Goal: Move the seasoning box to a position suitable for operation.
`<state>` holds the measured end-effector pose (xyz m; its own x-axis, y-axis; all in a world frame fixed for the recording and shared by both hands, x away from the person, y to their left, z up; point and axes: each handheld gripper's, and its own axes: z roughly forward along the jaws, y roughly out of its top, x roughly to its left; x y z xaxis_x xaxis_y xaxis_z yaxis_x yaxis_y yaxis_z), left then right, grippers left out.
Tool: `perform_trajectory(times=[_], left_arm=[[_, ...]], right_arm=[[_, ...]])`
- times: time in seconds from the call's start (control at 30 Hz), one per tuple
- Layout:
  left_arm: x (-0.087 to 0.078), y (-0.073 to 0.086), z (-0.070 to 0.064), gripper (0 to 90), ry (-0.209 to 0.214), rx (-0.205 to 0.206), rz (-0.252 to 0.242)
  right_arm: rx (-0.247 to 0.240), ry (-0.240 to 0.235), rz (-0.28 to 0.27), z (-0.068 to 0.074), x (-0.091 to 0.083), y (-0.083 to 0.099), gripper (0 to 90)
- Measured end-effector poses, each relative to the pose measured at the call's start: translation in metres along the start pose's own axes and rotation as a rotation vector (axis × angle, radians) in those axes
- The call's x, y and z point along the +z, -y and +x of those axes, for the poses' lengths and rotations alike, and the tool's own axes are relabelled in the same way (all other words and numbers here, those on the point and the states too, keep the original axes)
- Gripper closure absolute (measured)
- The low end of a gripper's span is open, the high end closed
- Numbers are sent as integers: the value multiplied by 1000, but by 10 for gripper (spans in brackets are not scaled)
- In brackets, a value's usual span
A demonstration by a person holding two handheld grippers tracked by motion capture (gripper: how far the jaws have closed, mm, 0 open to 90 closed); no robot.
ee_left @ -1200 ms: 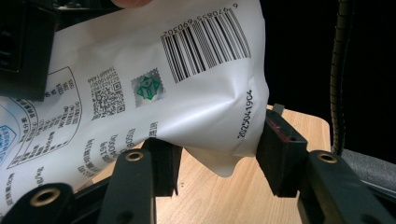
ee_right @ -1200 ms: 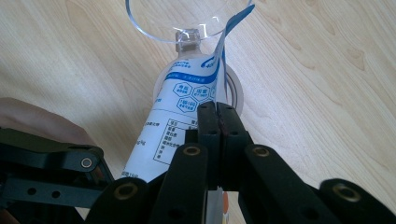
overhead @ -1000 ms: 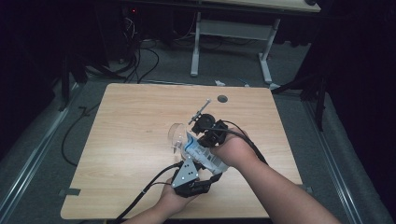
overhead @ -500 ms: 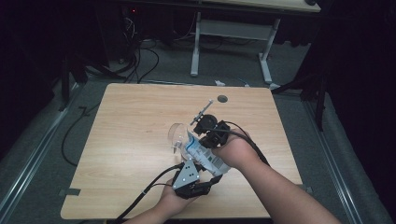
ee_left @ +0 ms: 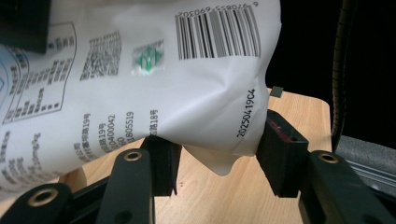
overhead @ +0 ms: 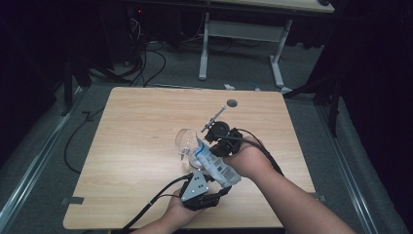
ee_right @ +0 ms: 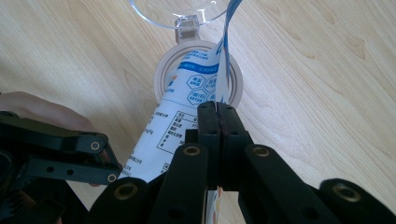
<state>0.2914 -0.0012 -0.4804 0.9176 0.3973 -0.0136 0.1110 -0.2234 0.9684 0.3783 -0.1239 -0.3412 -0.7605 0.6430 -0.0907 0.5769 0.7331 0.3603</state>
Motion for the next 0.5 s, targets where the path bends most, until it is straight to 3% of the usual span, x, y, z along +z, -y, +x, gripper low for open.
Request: perform_trajectory(times=[0.5], left_arm=[[1,10,1,532,-1,0,26]], right_arm=[[6,-9,6,2,2,1,898]])
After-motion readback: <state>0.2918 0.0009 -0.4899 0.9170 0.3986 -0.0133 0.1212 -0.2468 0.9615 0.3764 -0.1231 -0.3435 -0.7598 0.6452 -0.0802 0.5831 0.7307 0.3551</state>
